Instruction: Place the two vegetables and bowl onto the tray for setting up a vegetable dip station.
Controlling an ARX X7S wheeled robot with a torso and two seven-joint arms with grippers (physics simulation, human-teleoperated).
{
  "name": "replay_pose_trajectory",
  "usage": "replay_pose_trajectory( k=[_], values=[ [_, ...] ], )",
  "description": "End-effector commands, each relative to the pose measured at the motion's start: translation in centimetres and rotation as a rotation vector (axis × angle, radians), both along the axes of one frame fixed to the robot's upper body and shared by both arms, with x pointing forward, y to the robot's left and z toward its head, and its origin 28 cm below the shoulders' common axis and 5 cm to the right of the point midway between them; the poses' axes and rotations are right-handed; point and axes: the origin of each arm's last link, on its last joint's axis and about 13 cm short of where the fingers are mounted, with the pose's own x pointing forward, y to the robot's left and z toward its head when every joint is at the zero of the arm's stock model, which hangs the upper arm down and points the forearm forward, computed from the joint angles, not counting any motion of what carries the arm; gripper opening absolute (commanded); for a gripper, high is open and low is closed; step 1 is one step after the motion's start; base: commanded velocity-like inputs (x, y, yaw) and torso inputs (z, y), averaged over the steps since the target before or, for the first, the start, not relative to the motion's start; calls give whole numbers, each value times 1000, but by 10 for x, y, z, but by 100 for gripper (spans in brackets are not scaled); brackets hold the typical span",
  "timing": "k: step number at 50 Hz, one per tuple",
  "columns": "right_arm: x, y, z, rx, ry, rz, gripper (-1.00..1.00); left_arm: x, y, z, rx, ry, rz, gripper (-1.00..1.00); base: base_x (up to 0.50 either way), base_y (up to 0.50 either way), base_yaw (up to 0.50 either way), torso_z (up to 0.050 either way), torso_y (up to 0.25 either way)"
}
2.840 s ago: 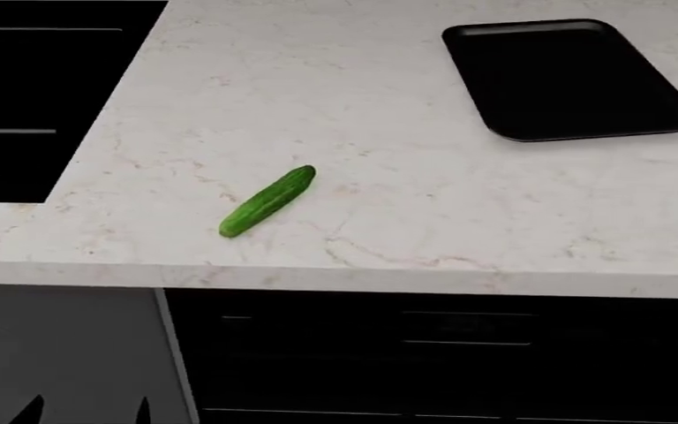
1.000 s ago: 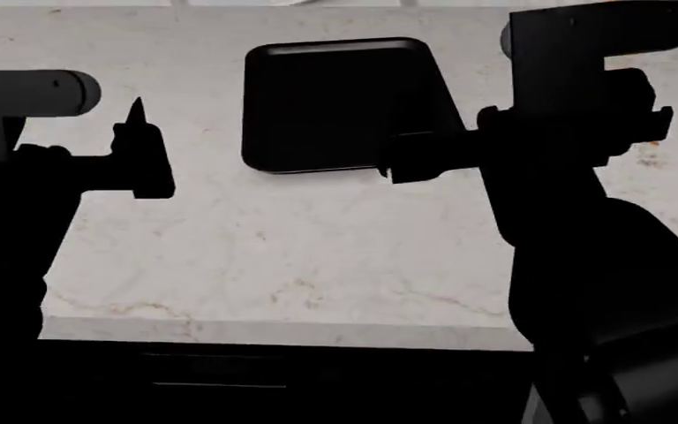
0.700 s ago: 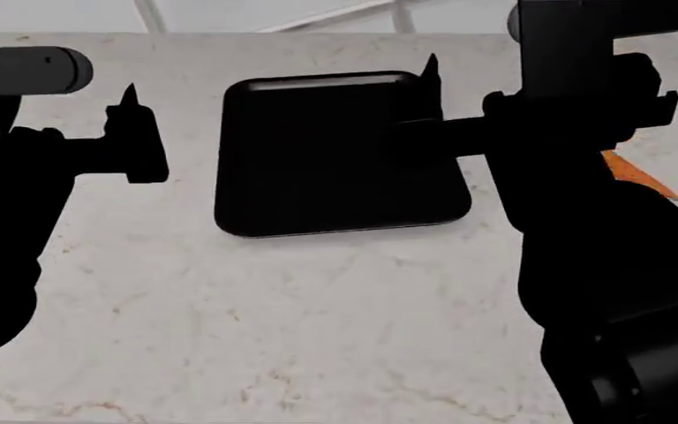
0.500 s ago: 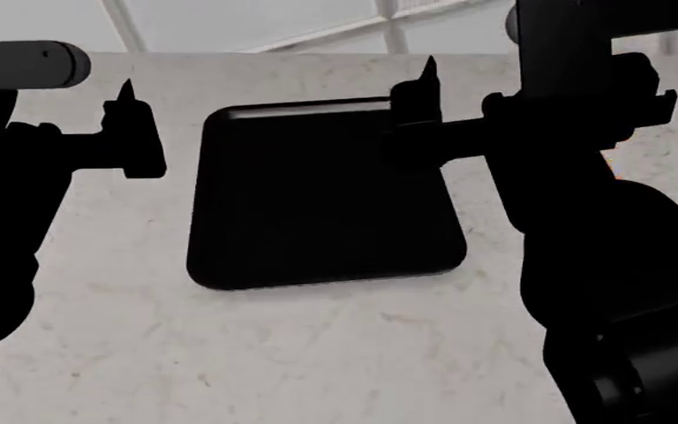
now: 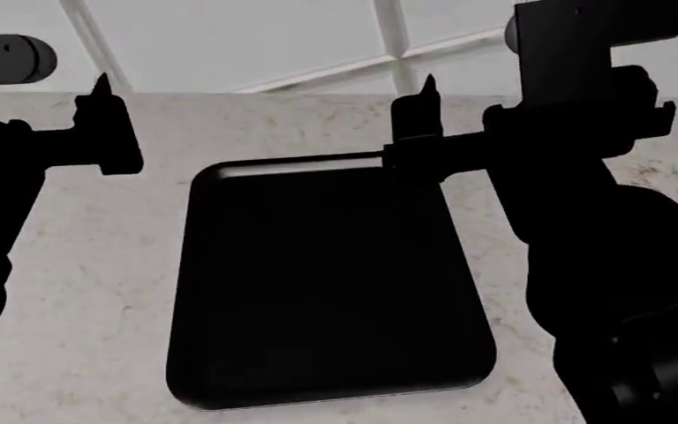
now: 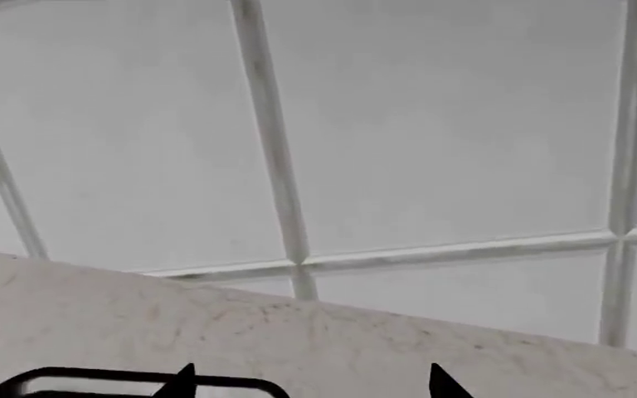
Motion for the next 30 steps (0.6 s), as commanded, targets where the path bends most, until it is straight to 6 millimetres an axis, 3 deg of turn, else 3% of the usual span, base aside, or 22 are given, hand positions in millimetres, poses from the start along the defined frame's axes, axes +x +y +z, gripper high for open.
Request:
replay_pose_trajectory(
  k=[1,6,11,20,26,30],
  values=[
    [-25,-15,17,-80,65,6,100,-40,30,26,43,-38,-44,100,0,0,0,0,10],
    [-37,-23,24,-60,39,-9,100,-68,55,40,177,-62,-115,100,0,0,0,0,0],
    [-35,-22,24,-34,20,-3,100,-105,86,28,430,106,-183,100,0,0,0,0,0],
    [-39,-24,20,-20,16,-2,100,-167,128,19,579,289,-283,100,0,0,0,0,0],
    [-46,-26,16,-2,12,-4,100,-186,152,5,590,362,-256,100,0,0,0,0,0],
    [-47,-26,14,0,16,-3,100,-194,156,-6,562,373,-302,100,0,0,0,0,0]
  ],
)
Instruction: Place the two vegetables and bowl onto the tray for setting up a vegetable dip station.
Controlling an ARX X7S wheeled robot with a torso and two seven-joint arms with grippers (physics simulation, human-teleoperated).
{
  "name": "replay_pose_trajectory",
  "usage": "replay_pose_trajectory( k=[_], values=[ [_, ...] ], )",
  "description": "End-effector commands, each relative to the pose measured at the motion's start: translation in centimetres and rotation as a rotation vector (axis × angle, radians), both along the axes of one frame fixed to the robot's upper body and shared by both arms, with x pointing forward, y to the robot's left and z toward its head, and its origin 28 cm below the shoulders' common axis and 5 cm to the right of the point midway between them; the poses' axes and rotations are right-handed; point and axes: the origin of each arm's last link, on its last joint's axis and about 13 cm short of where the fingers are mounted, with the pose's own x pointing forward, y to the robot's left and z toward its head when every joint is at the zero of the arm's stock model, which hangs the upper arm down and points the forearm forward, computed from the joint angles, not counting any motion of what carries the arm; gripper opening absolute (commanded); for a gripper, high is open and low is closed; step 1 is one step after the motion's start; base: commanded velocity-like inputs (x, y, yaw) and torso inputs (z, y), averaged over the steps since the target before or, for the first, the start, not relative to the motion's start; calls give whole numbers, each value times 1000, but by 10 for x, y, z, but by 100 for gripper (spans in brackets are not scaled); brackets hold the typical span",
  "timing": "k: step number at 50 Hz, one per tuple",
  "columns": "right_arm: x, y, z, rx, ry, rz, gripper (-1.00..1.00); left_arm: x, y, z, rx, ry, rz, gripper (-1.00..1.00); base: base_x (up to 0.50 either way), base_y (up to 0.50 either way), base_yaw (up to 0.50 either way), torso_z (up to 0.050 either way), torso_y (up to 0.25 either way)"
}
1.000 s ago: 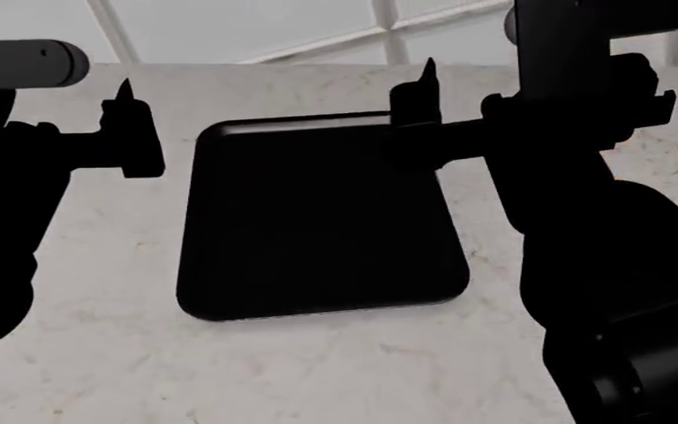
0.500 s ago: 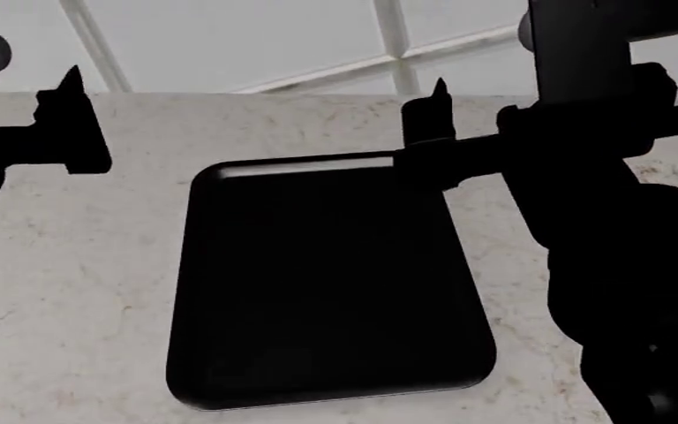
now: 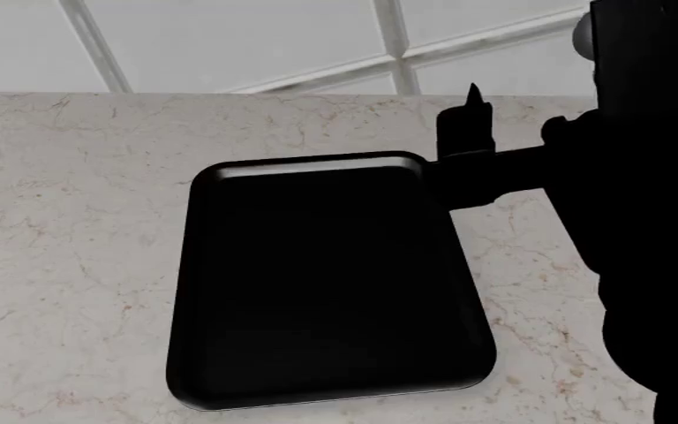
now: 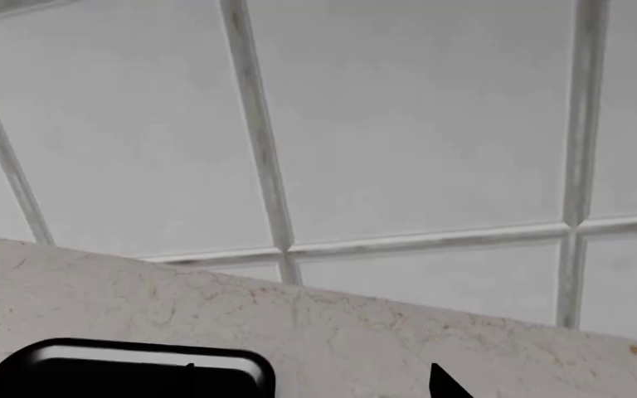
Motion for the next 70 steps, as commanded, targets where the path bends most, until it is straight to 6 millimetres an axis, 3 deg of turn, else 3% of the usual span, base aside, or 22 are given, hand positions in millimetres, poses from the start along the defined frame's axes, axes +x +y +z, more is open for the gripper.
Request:
replay_pose_trajectory(
  k=[1,9,14,21,25,38,45,56,57,61,68,70],
  values=[
    [-6,-2,-5,8,1,0,100,-41,22,-11,105,151,-83,100,0,0,0,0,0],
    [-4,1,-6,-5,15,8,100,-53,31,-26,8,205,-98,100,0,0,0,0,0],
    [-4,-1,-9,-7,22,7,100,-60,35,-26,-159,175,-161,100,0,0,0,0,0],
    [-2,-1,-9,-16,30,4,100,-59,37,-41,-177,250,-140,100,0,0,0,0,0],
    [-3,1,-10,-19,34,6,100,-61,39,-61,-146,318,-100,100,0,0,0,0,0],
    [-2,1,-12,-22,41,11,100,-69,42,-71,-189,382,-61,100,0,0,0,0,0],
    [-4,5,-11,-29,48,10,100,-63,46,-92,-157,432,5,100,0,0,-1,0,0],
    [-4,7,-11,-32,52,13,100,-63,50,-105,-108,469,70,100,6,-2,-5,-2,0],
    [-4,7,-11,-33,52,12,100,-63,50,-109,-89,507,76,-100,0,-3,-7,0,0],
    [-5,6,-11,-33,51,9,100,-68,44,-121,-30,574,-5,-100,6,0,-6,-5,0],
    [-4,5,-11,-31,46,9,100,-67,41,-124,-24,586,-15,-100,6,-2,-7,-5,0],
    [-5,5,-11,-30,44,8,100,-59,38,-117,-28,513,-4,-100,12,-3,-8,-5,0]
  ],
)
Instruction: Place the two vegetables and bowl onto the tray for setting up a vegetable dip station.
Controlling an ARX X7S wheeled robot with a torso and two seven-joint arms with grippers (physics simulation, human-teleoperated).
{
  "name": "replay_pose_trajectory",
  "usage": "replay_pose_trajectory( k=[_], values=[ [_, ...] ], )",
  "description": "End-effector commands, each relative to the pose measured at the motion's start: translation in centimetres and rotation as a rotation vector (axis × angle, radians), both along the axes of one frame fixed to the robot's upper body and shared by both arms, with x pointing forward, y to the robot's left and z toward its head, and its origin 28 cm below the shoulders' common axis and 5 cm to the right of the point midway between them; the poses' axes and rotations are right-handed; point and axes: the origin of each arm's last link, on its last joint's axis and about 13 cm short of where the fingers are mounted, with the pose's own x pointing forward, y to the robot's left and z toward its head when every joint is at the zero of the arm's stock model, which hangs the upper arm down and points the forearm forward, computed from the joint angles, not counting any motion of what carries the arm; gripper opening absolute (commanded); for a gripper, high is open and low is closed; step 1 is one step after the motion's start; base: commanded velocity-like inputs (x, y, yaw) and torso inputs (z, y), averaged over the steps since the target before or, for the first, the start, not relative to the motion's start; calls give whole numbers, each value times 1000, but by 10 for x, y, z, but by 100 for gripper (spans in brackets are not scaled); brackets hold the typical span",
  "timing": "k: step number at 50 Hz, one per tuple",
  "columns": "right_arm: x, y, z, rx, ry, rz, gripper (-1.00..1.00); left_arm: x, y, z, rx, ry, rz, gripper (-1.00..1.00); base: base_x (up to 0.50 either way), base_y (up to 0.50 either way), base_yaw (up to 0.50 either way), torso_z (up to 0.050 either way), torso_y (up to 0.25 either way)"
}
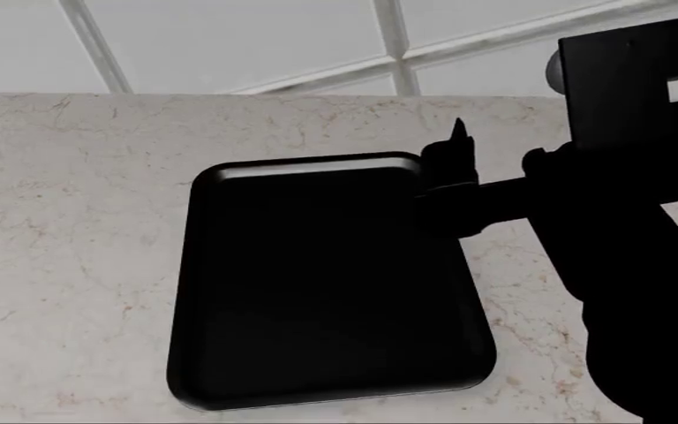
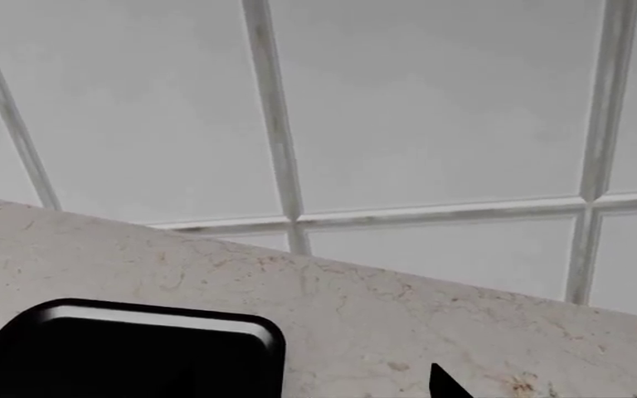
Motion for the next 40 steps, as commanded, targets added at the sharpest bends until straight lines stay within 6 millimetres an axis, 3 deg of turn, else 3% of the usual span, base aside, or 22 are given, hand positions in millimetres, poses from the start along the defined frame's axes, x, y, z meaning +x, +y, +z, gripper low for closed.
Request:
replay_pose_trajectory(
  k=[1,6,15,23,31,40],
  values=[
    [-1,0,2,-2,-11,0,100,-7,-1,-31,193,199,132,-100,0,-3,-8,0,0],
    [-1,-1,4,3,-15,0,100,16,-18,12,197,44,65,-100,6,-1,-7,-2,0],
    [-6,-3,19,6,-1,-52,100,64,-53,59,193,-87,-49,-100,0,0,-1,-1,0],
    [4,-7,22,13,-4,-51,100,108,-83,77,207,-115,-142,-100,0,0,0,0,0],
    [10,-14,10,1,23,-64,100,137,-116,77,211,-116,-291,-100,0,0,0,0,0],
    [9,-18,9,4,26,-64,100,170,-142,82,221,-110,-417,-100,0,0,0,0,0]
  ],
)
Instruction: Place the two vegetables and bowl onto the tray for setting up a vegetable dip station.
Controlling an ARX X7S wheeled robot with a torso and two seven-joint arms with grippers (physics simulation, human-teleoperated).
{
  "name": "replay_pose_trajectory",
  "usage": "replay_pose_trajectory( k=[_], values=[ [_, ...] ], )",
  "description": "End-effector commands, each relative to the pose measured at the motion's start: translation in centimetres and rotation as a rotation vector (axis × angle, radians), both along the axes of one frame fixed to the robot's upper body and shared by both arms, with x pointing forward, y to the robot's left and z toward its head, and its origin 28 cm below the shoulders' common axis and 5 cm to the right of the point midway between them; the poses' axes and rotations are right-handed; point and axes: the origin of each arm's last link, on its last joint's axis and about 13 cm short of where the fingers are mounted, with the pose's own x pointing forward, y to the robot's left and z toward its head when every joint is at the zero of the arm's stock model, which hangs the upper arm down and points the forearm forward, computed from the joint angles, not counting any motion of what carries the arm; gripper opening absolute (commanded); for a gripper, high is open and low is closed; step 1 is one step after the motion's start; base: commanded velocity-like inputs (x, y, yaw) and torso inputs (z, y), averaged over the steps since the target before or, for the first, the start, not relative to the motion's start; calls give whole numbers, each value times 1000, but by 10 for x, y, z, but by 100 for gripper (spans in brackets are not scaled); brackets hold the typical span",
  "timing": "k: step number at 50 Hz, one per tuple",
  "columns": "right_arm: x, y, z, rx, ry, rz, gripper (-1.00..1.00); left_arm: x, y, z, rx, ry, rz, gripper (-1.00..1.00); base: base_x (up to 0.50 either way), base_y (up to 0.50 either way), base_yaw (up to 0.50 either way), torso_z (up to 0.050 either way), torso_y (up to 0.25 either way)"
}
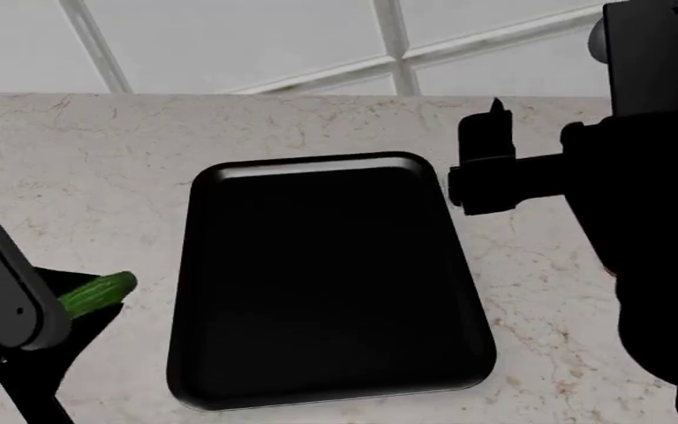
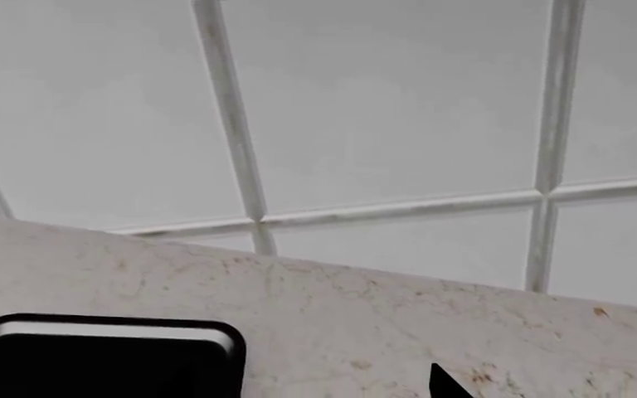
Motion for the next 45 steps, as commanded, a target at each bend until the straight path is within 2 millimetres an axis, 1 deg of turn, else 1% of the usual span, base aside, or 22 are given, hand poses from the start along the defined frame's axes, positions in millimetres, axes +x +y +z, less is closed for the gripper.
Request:
replay_pose_trajectory(
  k=[1,2,4,7,8,10,12,14,16,19,24,25,27,30,34,38,45],
  values=[
    [2,-3,-3,-13,8,3,100,45,-38,16,66,-4,-147,-100,0,0,0,0,0],
    [3,-3,-3,-12,8,3,100,48,-39,17,68,-2,-153,-100,0,0,0,0,0],
    [4,-5,-6,1,9,8,100,62,-45,18,71,17,-184,-100,0,0,0,0,0],
    [8,-6,-5,13,6,9,100,74,-52,19,77,27,-224,-100,0,0,0,0,0],
    [9,-6,-4,19,3,13,100,80,-55,23,75,30,-250,-100,0,0,0,0,0],
    [10,-4,-1,11,1,23,100,83,-59,27,79,51,-306,-100,0,0,0,0,0],
    [12,-3,1,8,0,32,100,96,-63,31,66,63,-322,-100,0,0,0,0,0],
    [14,-5,1,14,2,23,100,102,-66,32,60,97,-352,-100,0,0,0,0,0],
    [15,-9,-2,29,3,14,100,108,-71,38,20,115,-396,-100,0,0,0,0,0],
    [17,-11,-4,36,9,5,100,120,-78,38,45,108,-377,-100,0,0,0,0,0],
    [17,-12,-5,41,7,1,100,120,-92,38,80,106,-434,-100,0,0,0,0,0],
    [19,-12,-7,42,11,0,100,118,-95,43,64,106,-452,-100,0,0,0,0,0],
    [18,-11,-9,41,16,4,100,115,-100,42,71,99,-477,-100,0,0,0,0,0],
    [20,-13,-9,46,17,-1,100,105,-105,46,67,81,-526,-100,0,0,0,0,0],
    [23,-11,-11,44,22,-1,100,103,-109,44,64,77,-539,-100,0,0,0,0,0],
    [24,-12,-11,54,18,-2,100,104,-111,43,58,79,-539,-100,0,0,0,0,0],
    [27,-9,-11,49,26,9,100,112,-113,36,33,98,-525,-100,0,0,0,0,0]
  ],
)
